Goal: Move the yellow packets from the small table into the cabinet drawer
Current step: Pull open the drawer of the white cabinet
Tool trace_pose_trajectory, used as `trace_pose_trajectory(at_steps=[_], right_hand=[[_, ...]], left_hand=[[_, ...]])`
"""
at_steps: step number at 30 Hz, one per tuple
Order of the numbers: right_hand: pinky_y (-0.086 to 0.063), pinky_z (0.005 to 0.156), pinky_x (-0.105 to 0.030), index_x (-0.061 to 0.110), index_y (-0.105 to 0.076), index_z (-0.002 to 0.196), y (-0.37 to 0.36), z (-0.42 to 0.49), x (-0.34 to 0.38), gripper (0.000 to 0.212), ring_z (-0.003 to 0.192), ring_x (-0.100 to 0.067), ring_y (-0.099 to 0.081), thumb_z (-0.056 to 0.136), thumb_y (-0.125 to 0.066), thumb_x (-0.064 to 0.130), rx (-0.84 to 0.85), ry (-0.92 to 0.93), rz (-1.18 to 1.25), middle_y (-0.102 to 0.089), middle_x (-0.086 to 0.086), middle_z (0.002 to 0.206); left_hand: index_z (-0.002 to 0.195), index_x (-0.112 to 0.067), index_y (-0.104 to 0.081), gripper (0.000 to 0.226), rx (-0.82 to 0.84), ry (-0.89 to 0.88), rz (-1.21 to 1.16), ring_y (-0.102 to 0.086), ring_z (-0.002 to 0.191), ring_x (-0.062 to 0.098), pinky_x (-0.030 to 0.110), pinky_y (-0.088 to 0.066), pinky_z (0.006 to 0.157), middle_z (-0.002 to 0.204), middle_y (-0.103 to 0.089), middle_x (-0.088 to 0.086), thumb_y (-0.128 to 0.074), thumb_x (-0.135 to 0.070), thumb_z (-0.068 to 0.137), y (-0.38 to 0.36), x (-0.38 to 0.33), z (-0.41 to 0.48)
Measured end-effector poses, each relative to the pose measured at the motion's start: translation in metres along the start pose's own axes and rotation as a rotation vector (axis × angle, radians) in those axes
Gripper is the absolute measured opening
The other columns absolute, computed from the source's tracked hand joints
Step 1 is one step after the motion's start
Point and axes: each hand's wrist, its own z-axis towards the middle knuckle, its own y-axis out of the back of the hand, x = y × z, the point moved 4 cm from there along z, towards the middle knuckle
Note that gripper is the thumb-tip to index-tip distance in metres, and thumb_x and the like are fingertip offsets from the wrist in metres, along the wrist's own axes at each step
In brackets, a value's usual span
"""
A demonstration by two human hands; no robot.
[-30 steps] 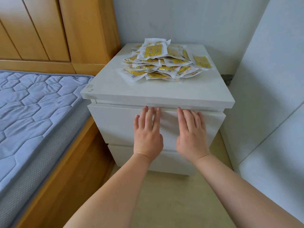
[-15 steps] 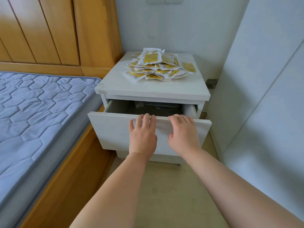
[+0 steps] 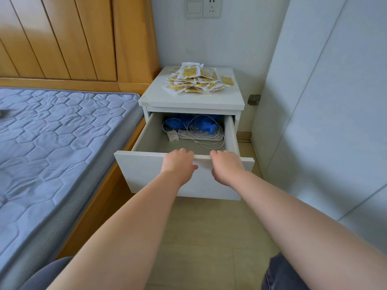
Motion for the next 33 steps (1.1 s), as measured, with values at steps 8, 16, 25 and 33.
trace_pose_trajectory(at_steps=[8, 16, 25, 33], right_hand=[[-0.032, 0.072, -0.032, 0.011, -0.049, 0.106, 0.004, -0.03, 0.011, 0.019, 0.096, -0.027, -0.055, 0.087, -0.045, 0.01, 0.026, 0.015, 0.044, -0.06, -0.007, 0.105], [-0.038, 0.06, -0.031, 0.014, -0.051, 0.086, 0.002, -0.032, 0.012, 0.008, 0.074, -0.024, -0.053, 0.085, -0.053, 0.007, 0.151, -0.112, 0.057, -0.058, -0.002, 0.083], [-0.047, 0.065, -0.031, 0.012, -0.062, 0.095, 0.016, -0.023, 0.002, 0.018, 0.081, -0.022, -0.059, 0.083, -0.061, 0.026, 0.331, -0.141, 0.386, -0.061, -0.002, 0.088], [-0.053, 0.086, -0.035, 0.007, -0.07, 0.1, 0.045, 0.011, -0.023, 0.022, 0.094, -0.023, -0.063, 0.09, -0.057, 0.023, 0.322, -0.091, 0.486, -0.069, -0.007, 0.102]], left_hand=[[0.111, -0.02, -0.058, 0.033, 0.171, -0.03, 0.167, -0.059, 0.086, 0.02, 0.029, -0.039, 0.064, 0.099, -0.063, 0.001, -0.039, -0.044, 0.1, 0.016, -0.005, -0.017], [0.109, -0.02, -0.06, 0.036, 0.179, -0.045, 0.194, -0.059, 0.086, 0.02, 0.028, -0.037, 0.062, 0.098, -0.064, 0.0, -0.038, -0.047, 0.1, 0.018, -0.005, -0.031], [0.104, -0.018, -0.063, 0.04, 0.343, -0.081, 0.079, -0.06, 0.088, 0.018, 0.028, -0.041, 0.064, 0.098, -0.064, -0.001, -0.046, -0.053, 0.094, 0.029, 0.002, -0.017], [0.083, -0.017, -0.067, 0.023, 0.34, -0.087, -0.447, -0.062, 0.081, 0.013, 0.029, -0.047, 0.081, 0.083, -0.066, -0.005, -0.052, -0.031, 0.093, 0.061, 0.017, 0.025]])
